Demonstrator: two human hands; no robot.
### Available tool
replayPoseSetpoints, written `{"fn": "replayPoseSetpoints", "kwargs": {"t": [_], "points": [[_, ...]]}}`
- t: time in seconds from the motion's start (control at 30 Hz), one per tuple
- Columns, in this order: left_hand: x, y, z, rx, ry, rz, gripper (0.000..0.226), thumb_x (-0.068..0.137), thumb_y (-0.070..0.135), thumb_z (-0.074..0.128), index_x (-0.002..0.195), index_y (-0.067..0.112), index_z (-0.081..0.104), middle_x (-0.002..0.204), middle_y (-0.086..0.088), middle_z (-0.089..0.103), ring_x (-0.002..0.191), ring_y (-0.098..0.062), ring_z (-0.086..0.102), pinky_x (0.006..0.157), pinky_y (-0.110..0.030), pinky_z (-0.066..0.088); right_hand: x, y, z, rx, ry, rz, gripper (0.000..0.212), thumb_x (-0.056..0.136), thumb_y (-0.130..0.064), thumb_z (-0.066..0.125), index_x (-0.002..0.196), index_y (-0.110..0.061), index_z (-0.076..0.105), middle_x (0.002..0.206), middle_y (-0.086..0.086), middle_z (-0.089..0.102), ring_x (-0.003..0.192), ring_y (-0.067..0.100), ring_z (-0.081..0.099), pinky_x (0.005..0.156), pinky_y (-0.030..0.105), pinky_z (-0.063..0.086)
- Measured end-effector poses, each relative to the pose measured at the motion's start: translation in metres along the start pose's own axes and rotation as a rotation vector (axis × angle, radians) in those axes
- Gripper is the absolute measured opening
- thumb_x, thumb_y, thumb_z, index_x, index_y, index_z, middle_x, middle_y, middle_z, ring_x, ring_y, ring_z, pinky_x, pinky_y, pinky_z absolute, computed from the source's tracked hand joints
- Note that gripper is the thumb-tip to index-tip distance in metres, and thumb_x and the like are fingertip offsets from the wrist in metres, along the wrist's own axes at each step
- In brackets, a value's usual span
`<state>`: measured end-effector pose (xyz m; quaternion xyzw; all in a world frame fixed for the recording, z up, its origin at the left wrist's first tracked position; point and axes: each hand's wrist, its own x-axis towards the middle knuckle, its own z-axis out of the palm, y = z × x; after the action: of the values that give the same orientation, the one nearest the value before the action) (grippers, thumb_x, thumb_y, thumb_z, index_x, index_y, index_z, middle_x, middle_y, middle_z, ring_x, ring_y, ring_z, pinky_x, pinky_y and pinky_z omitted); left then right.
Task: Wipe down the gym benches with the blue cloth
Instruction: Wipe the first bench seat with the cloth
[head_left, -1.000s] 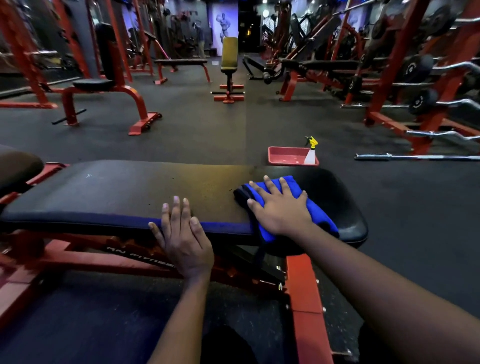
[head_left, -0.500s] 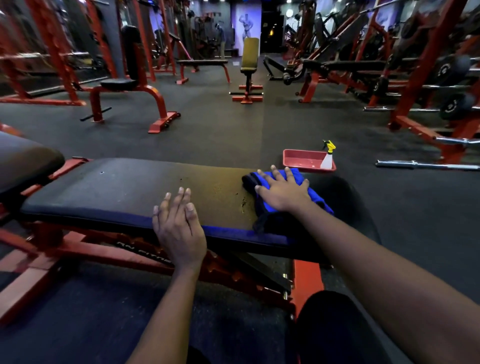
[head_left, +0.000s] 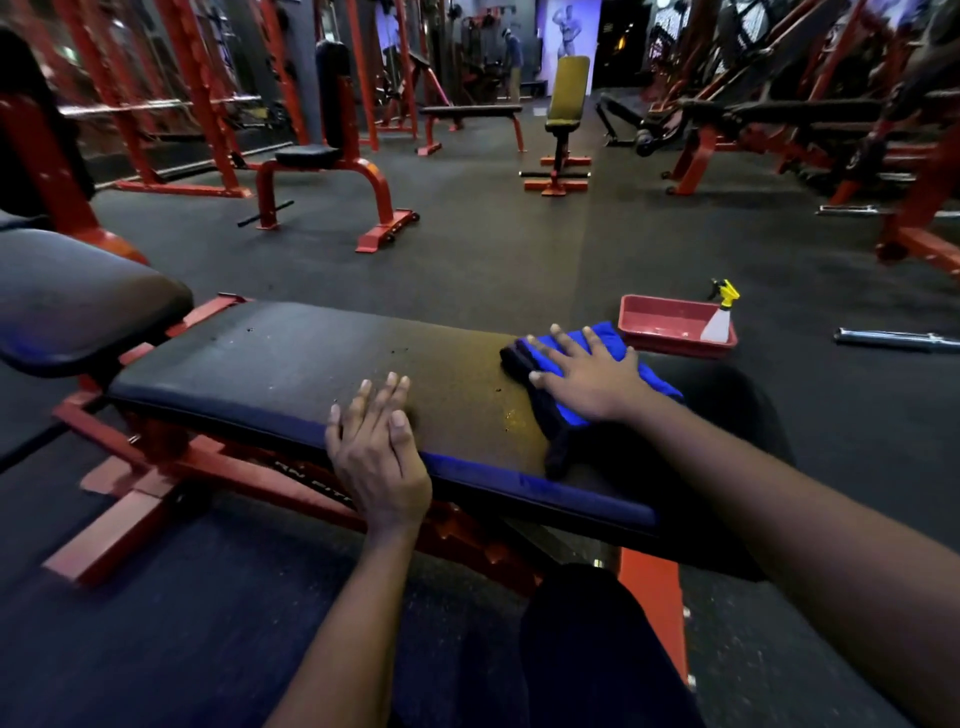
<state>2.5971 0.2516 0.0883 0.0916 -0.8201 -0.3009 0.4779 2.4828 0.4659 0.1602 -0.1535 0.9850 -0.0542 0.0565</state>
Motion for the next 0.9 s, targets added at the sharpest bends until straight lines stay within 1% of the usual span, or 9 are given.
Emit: {"fn": "replayPoseSetpoints", "kwargs": {"t": [0.1,0.27,0.33,0.43,0.5,0.6,0.7,0.83,0.9], "points": [[0.002,-0.001,0.002,-0.004,0.009,0.006,0.051,0.098,0.029,0.025,0.128,0.019,0.065,0.135,0.004,0.06,0.135,-0.015,0.046,0.118,-0.042,0.021,0.001,0.023,-0.007,0.012,-0.019,-0.067,0.053,0.099,-0.064,0.026,0.149,-0.06,0.007,0.164,-0.021,-0.003,0.153,0.016,-0.003,0.116,0.063,0.007],[0.001,0.0,0.003,0.025,0.017,0.025,0.051,0.098,0.029,0.024,0.127,0.02,0.065,0.133,0.005,0.062,0.134,-0.017,0.048,0.116,-0.05,0.022,0.038,-0.01,-0.014,0.031,-0.024,0.125,0.059,0.098,-0.064,0.02,0.154,-0.05,0.008,0.166,-0.011,0.003,0.153,0.028,0.004,0.114,0.067,0.005],[0.001,-0.001,0.003,0.037,0.007,0.023,0.051,0.098,0.029,0.024,0.127,0.02,0.065,0.133,0.005,0.062,0.134,-0.017,0.047,0.116,-0.051,0.022,0.036,-0.023,-0.009,0.01,-0.031,0.047,0.06,0.099,-0.065,0.02,0.154,-0.049,0.005,0.166,-0.011,-0.002,0.153,0.028,-0.001,0.114,0.068,0.001],[0.001,-0.002,0.002,0.052,-0.007,0.042,0.05,0.099,0.029,0.025,0.127,0.02,0.065,0.134,0.006,0.061,0.134,-0.017,0.047,0.117,-0.05,0.021,0.017,-0.01,-0.002,-0.037,-0.016,-0.192,0.055,0.101,-0.062,0.024,0.151,-0.055,0.003,0.165,-0.017,-0.005,0.153,0.018,-0.006,0.119,0.06,0.001],[0.002,-0.003,0.003,0.061,-0.015,0.043,0.05,0.099,0.029,0.025,0.127,0.02,0.065,0.134,0.007,0.061,0.135,-0.016,0.046,0.118,-0.049,0.02,0.017,0.004,-0.004,-0.014,-0.033,-0.244,0.052,0.102,-0.059,0.027,0.149,-0.059,0.005,0.164,-0.021,-0.003,0.153,0.012,-0.005,0.12,0.057,0.004],[0.003,-0.003,0.002,0.066,-0.028,0.033,0.05,0.1,0.03,0.024,0.127,0.021,0.065,0.135,0.007,0.06,0.136,-0.015,0.045,0.119,-0.048,0.018,0.042,-0.002,-0.011,0.013,-0.027,-0.099,0.052,0.101,-0.058,0.026,0.15,-0.058,0.01,0.165,-0.017,0.005,0.153,0.016,0.005,0.118,0.057,0.01],[0.003,-0.003,0.002,0.067,-0.019,0.02,0.05,0.099,0.029,0.025,0.127,0.021,0.066,0.135,0.007,0.06,0.136,-0.015,0.044,0.12,-0.047,0.016,0.056,-0.036,-0.01,0.021,-0.002,0.016,0.056,0.1,-0.061,0.021,0.154,-0.05,0.01,0.166,-0.01,0.006,0.153,0.025,0.007,0.117,0.059,0.007],[0.003,-0.007,0.002,0.077,-0.02,0.011,0.051,0.099,0.03,0.025,0.127,0.021,0.066,0.135,0.008,0.061,0.136,-0.014,0.044,0.118,-0.05,0.017,0.034,-0.027,-0.002,-0.026,-0.015,-0.236,0.055,0.101,-0.062,0.026,0.152,-0.053,0.007,0.165,-0.018,-0.003,0.153,0.016,-0.002,0.12,0.055,0.003],[0.003,-0.007,0.002,0.07,-0.02,0.01,0.051,0.098,0.03,0.025,0.127,0.02,0.066,0.134,0.007,0.061,0.136,-0.015,0.045,0.118,-0.05,0.017,0.034,-0.011,-0.007,-0.006,-0.051,-0.267,0.054,0.102,-0.058,0.03,0.152,-0.053,0.011,0.164,-0.022,-0.001,0.153,0.01,-0.001,0.12,0.052,0.006]]}}
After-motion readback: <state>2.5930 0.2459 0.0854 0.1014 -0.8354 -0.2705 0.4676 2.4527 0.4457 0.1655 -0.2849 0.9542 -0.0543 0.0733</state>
